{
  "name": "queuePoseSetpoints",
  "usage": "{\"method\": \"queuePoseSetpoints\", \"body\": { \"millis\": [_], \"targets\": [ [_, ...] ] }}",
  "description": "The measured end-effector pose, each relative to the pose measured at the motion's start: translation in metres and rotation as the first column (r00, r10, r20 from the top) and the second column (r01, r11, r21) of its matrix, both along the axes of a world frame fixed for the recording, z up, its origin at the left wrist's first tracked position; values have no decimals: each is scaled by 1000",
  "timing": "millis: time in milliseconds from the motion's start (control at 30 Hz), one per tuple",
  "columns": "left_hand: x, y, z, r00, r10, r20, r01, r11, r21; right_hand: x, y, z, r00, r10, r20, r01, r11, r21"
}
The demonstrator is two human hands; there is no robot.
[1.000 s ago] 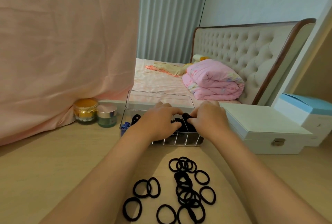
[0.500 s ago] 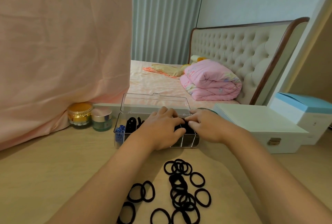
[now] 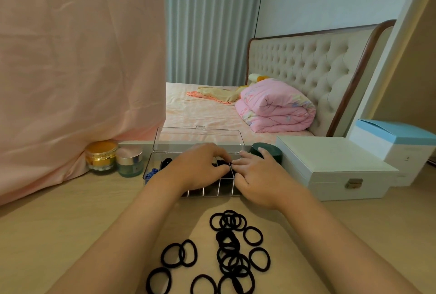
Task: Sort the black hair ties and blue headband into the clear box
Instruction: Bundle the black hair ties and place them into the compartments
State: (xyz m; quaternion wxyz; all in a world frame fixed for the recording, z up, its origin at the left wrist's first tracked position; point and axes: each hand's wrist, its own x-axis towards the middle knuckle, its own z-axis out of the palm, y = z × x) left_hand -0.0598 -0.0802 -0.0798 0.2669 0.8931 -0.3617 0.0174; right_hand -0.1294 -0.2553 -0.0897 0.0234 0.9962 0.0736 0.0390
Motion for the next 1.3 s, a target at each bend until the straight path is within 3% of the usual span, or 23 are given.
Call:
{"method": "queuePoseSetpoints", "body": {
  "millis": [133,300,467,567,800,967,1133,1200,1300],
  "targets": [
    [-5,-3,-3,999,-33,-23,37,987,159,3,5,-1,999,-5,-32,4,999,-36],
    [-4,-6,-13,993,-31,113,-9,939,344,3,-2,3,1000,11,-4,-11,993,114],
    [-3,-7,-16,986,-35,164,-23,940,341,-2,-10,13,997,-21,81,-13,915,403],
    [-5,-8,-18,980,-41,196,-22,951,310,-5,-10,13,997,-25,77,-16,871,490],
    [-7,-6,-15,979,-23,204,-37,958,284,-3,-12,9,1000,16,-16,-5,850,527],
    [-16,1,-1,990,16,139,-46,974,220,-7,-17,24,994,-65,86,-7,755,656],
    [-31,18,10,980,53,192,-61,997,37,-14,-7,42,974,-73,212,-73,789,610],
    [-41,29,13,970,54,235,-59,998,15,-19,4,46,983,-29,184,-88,799,594],
    [-59,49,16,986,25,162,-51,987,154,-30,23,51,998,58,4,-51,841,538]
  ]
}}
